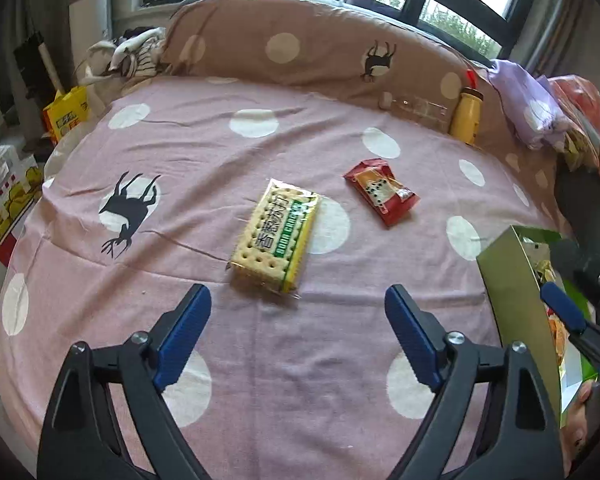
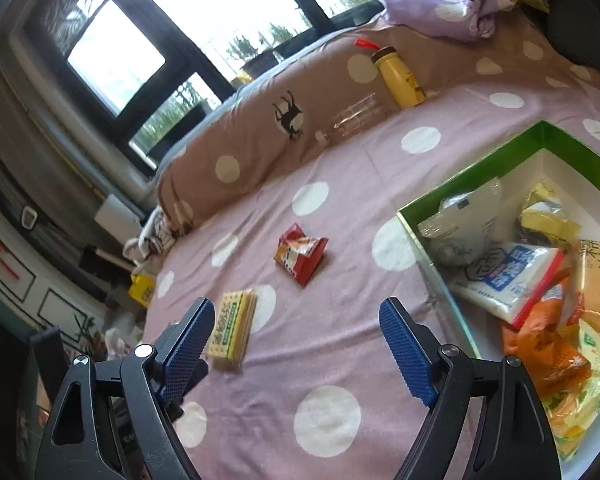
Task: Organize snacks
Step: 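Move the right gripper to the yellow soda-cracker packet, then grasp the soda-cracker packet with the right gripper and lift it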
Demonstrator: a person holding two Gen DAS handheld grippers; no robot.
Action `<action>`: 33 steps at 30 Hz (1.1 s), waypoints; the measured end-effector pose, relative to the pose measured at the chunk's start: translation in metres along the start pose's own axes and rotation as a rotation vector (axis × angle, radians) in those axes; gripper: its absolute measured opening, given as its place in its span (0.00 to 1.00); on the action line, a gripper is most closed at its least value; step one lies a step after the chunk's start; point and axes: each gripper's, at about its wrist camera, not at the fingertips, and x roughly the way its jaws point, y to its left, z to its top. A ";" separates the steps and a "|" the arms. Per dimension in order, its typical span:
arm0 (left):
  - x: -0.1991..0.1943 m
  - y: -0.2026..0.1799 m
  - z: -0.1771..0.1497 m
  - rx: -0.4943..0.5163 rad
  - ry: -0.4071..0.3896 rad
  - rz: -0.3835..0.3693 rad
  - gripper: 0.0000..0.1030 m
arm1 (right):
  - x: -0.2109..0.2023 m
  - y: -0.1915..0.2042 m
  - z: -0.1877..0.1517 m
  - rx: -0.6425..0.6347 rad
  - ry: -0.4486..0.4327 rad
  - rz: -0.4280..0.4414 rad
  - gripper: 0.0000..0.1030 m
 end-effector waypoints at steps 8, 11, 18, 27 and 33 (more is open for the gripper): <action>0.025 0.039 0.013 -0.151 0.039 -0.036 0.91 | 0.063 0.052 0.006 -0.054 0.185 0.071 0.82; 0.035 0.046 0.019 -0.181 0.038 -0.067 0.91 | 0.094 0.068 0.012 -0.067 0.257 0.073 0.82; 0.060 0.058 0.025 -0.272 0.070 -0.140 0.88 | 0.157 0.081 0.008 -0.068 0.382 0.064 0.82; 0.075 0.061 0.025 -0.275 0.066 -0.179 0.61 | 0.195 0.075 -0.002 -0.057 0.454 0.049 0.81; 0.081 0.064 0.022 -0.293 0.084 -0.238 0.32 | 0.197 0.080 -0.008 -0.107 0.451 0.065 0.78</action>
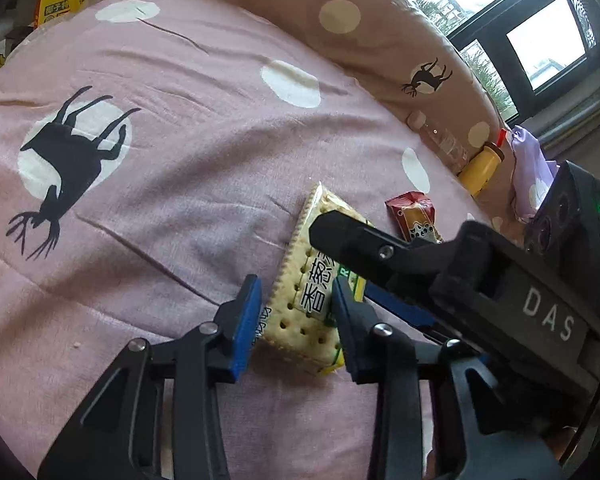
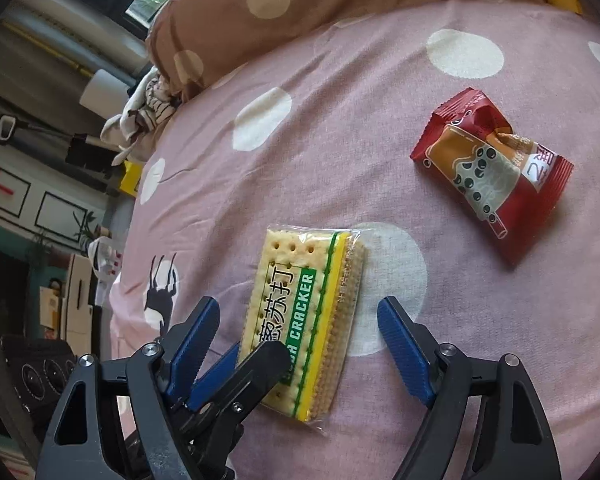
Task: Organize snacks
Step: 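Grasp the soda-cracker packet with the right gripper and lift it, then carry the soda-cracker packet over the green box and lower it inside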
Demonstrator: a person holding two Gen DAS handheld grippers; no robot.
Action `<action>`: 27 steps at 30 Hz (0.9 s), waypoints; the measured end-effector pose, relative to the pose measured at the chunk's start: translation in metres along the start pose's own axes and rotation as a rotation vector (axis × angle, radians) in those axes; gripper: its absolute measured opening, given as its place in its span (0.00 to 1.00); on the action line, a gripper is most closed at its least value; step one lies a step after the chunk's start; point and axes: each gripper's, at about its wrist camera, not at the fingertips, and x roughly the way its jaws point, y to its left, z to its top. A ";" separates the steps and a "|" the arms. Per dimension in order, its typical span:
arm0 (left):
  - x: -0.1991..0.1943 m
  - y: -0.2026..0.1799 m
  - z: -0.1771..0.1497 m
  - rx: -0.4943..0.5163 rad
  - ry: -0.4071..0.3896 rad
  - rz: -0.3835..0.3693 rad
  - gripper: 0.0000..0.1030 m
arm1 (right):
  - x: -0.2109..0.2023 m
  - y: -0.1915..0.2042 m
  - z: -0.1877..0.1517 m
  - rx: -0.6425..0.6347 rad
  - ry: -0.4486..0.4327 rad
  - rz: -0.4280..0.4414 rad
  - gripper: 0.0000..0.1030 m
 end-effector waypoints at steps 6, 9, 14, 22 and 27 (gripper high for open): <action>-0.001 -0.012 -0.006 0.044 0.027 0.005 0.29 | -0.002 -0.004 -0.004 0.031 0.007 0.010 0.57; -0.004 -0.018 -0.009 0.060 0.036 0.006 0.28 | -0.008 -0.005 -0.005 0.042 0.015 0.011 0.54; -0.022 -0.033 -0.014 0.103 0.007 -0.010 0.28 | -0.032 -0.001 -0.012 0.038 -0.029 0.015 0.54; -0.066 -0.062 -0.040 0.206 -0.058 -0.048 0.28 | -0.083 0.009 -0.039 0.031 -0.131 0.038 0.54; -0.084 -0.082 -0.064 0.273 -0.070 -0.091 0.28 | -0.118 0.007 -0.066 0.047 -0.217 0.019 0.55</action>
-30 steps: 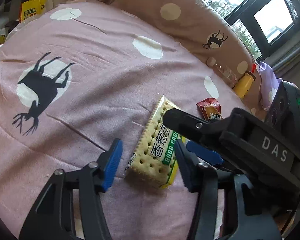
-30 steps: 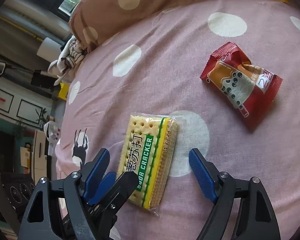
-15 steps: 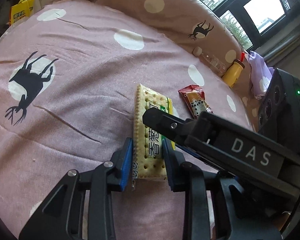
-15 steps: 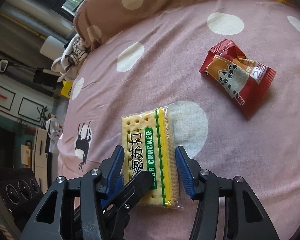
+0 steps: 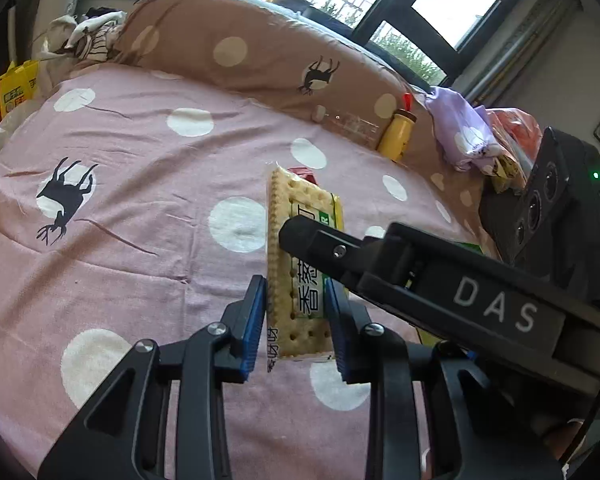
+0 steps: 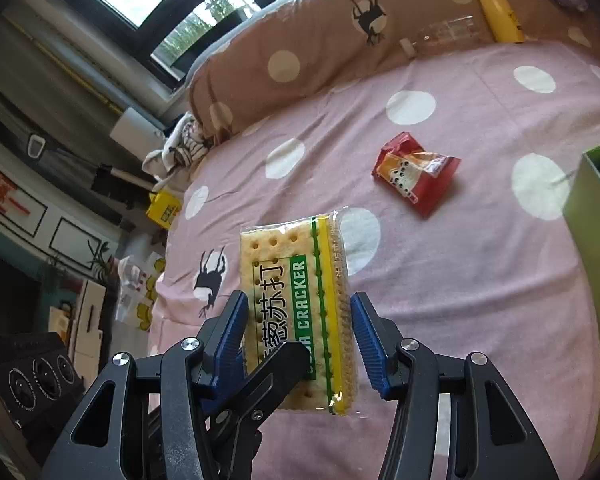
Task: Organize snacks
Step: 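Carry the soda-cracker packet over the green box and lower it inside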
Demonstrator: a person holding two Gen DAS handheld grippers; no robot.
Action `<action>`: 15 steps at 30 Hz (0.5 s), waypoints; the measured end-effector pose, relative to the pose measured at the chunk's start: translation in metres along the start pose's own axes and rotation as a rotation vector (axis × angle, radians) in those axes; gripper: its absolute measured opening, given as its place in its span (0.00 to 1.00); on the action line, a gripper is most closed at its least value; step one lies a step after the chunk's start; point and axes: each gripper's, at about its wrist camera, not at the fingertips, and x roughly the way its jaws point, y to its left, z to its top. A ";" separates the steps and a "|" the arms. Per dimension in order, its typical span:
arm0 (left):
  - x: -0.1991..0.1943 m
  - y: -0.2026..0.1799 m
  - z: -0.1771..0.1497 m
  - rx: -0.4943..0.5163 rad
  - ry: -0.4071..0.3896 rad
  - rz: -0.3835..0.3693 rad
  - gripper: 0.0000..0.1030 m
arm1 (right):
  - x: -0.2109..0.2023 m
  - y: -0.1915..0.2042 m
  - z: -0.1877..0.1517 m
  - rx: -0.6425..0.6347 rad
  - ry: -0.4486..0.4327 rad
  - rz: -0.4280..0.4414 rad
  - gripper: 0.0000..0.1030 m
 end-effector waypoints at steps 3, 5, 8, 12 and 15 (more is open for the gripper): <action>-0.008 -0.019 -0.006 0.045 -0.005 -0.033 0.28 | -0.026 -0.006 -0.005 0.016 -0.048 -0.013 0.55; -0.015 -0.033 -0.011 0.085 -0.019 -0.054 0.28 | -0.046 -0.012 -0.009 0.028 -0.099 -0.014 0.55; -0.020 -0.056 -0.017 0.139 -0.027 -0.090 0.28 | -0.073 -0.023 -0.015 0.045 -0.158 -0.027 0.55; -0.018 -0.081 -0.024 0.185 -0.017 -0.132 0.28 | -0.099 -0.038 -0.021 0.068 -0.209 -0.053 0.55; -0.018 -0.098 -0.028 0.214 -0.029 -0.138 0.28 | -0.112 -0.050 -0.022 0.092 -0.227 -0.047 0.55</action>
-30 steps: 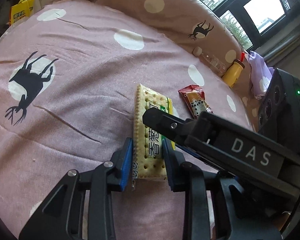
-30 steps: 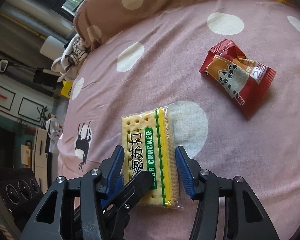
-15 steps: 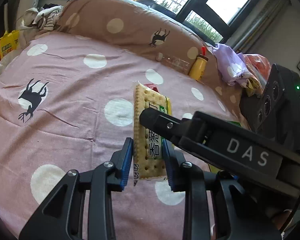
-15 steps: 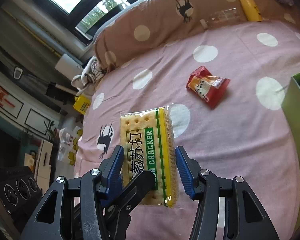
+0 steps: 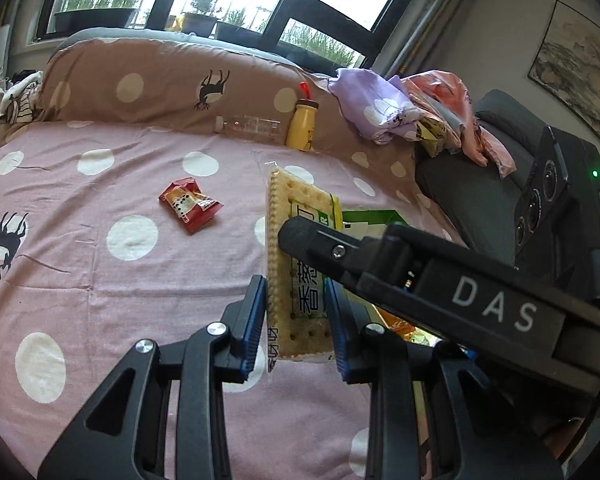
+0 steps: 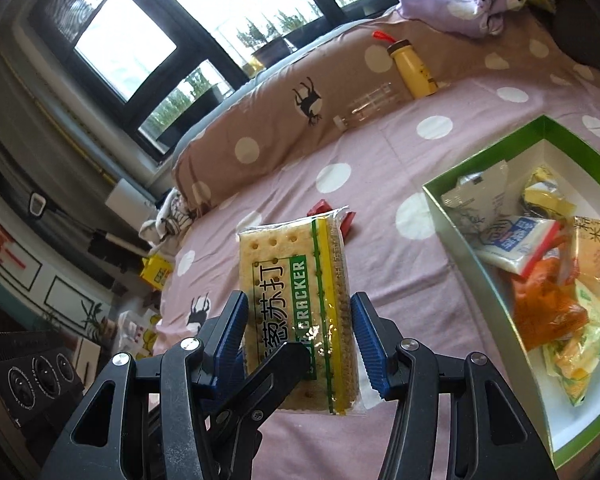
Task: Organize snacks
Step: 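Carry the soda-cracker packet over the green box and lower it inside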
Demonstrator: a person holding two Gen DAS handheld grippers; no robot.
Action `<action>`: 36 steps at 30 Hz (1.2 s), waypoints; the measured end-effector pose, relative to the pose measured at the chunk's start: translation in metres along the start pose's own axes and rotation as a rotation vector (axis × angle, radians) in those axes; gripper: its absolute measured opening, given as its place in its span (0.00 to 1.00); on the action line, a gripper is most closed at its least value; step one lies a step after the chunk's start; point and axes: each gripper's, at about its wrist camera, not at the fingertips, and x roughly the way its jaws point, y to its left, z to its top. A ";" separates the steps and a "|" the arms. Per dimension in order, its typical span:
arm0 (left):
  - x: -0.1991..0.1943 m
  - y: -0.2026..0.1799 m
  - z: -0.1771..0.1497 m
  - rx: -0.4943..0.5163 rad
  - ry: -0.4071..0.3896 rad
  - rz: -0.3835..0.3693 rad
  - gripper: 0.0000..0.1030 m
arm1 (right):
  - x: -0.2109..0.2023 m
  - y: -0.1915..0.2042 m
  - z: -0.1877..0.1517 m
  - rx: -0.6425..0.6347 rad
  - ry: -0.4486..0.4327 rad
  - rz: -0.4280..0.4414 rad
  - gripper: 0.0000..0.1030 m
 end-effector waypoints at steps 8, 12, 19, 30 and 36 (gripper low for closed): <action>0.011 -0.032 0.006 0.053 -0.023 -0.050 0.28 | -0.031 -0.022 0.009 0.032 -0.081 -0.014 0.55; 0.018 -0.048 0.008 0.088 -0.027 -0.052 0.28 | -0.039 -0.037 0.014 0.071 -0.105 -0.002 0.55; 0.033 -0.073 0.016 0.156 -0.014 -0.096 0.28 | -0.062 -0.059 0.020 0.114 -0.185 -0.009 0.55; 0.076 -0.113 0.020 0.277 0.063 -0.177 0.28 | -0.083 -0.114 0.027 0.264 -0.268 -0.055 0.55; 0.106 -0.122 0.017 0.271 0.141 -0.218 0.28 | -0.077 -0.139 0.031 0.340 -0.255 -0.114 0.55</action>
